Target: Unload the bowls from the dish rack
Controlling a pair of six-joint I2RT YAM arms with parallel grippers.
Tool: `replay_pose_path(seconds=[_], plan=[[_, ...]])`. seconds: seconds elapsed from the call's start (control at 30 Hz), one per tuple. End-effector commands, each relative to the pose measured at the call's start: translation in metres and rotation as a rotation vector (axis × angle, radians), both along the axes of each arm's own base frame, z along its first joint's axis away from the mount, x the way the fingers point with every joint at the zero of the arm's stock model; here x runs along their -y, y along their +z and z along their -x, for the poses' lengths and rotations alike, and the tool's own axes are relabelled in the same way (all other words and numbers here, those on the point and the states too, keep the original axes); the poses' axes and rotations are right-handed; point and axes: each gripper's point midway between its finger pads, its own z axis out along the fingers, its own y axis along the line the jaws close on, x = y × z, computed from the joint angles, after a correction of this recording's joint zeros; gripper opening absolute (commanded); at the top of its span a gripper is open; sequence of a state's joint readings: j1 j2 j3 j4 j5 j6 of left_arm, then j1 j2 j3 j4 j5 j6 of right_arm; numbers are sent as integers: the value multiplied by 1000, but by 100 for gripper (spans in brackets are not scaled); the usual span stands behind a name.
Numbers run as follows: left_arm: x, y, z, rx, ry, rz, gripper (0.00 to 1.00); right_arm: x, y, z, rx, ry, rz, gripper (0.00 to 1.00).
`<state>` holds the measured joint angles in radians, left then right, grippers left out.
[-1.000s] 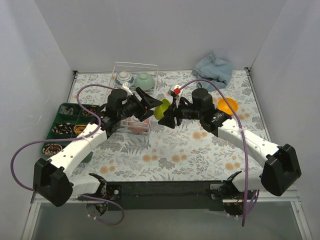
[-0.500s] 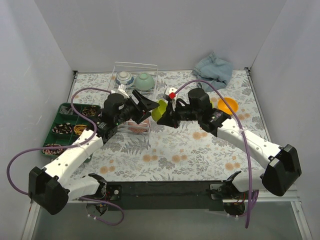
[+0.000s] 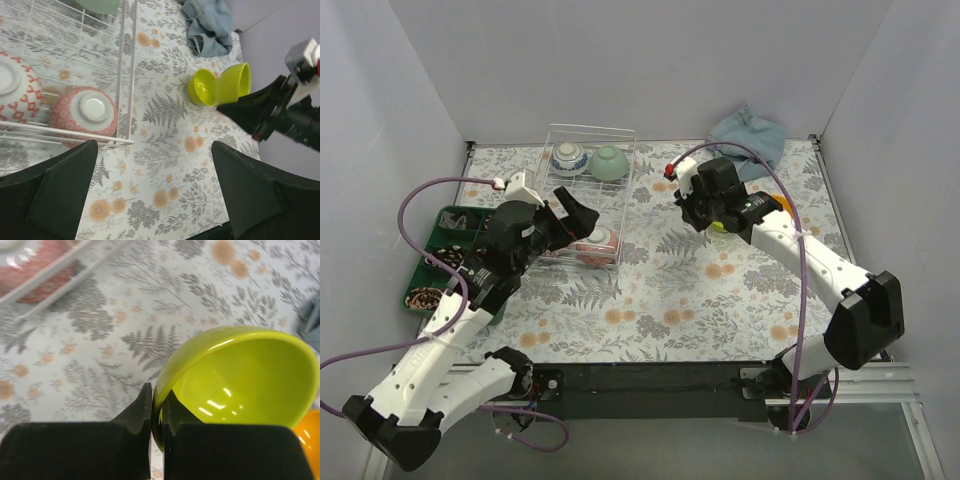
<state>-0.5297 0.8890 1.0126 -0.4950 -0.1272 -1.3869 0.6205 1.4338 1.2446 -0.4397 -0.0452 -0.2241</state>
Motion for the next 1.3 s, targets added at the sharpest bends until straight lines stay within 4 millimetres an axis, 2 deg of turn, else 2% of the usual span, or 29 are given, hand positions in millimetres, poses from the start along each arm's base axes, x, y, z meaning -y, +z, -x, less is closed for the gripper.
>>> replay_pose_path(seconds=[0.0, 0.03, 0.07, 0.17, 0.37, 0.57, 0.73, 0.87, 0.93, 0.97, 1.07, 1.1, 1.27], plan=[[-34, -16, 16, -25, 62, -156, 98, 52, -9, -53, 35, -225, 168, 1], [-37, -19, 19, -37, 65, -164, 98, 57, -7, -62, 33, -255, 173, 1], [-40, -19, 23, -35, 68, -166, 98, 68, -20, -73, -1, -304, 193, 1], [-44, -22, 30, -45, 71, -170, 98, 80, -36, -93, -39, -362, 208, 1], [-50, -29, 39, -73, 74, -185, 98, 97, -70, -118, -98, -443, 256, 1], [-52, -33, 45, -83, 73, -173, 98, 98, -87, -124, -141, -453, 257, 2], [-50, -37, 43, -93, 67, -176, 98, 91, -96, -117, -194, -437, 239, 19], [-47, -37, 40, -93, 61, -180, 98, 89, -94, -114, -208, -441, 223, 40], [-45, -37, 38, -93, 57, -182, 98, 88, -88, -111, -212, -448, 209, 48], [-44, -38, 37, -98, 51, -185, 98, 87, -86, -110, -215, -452, 196, 57], [-40, -39, 34, -102, 42, -189, 98, 83, -75, -104, -222, -443, 156, 64], [-39, -40, 31, -104, 40, -195, 98, 81, -70, -102, -223, -445, 138, 69], [-34, -43, 21, -123, 33, -225, 98, 72, -34, -88, -199, -416, 29, 77]])
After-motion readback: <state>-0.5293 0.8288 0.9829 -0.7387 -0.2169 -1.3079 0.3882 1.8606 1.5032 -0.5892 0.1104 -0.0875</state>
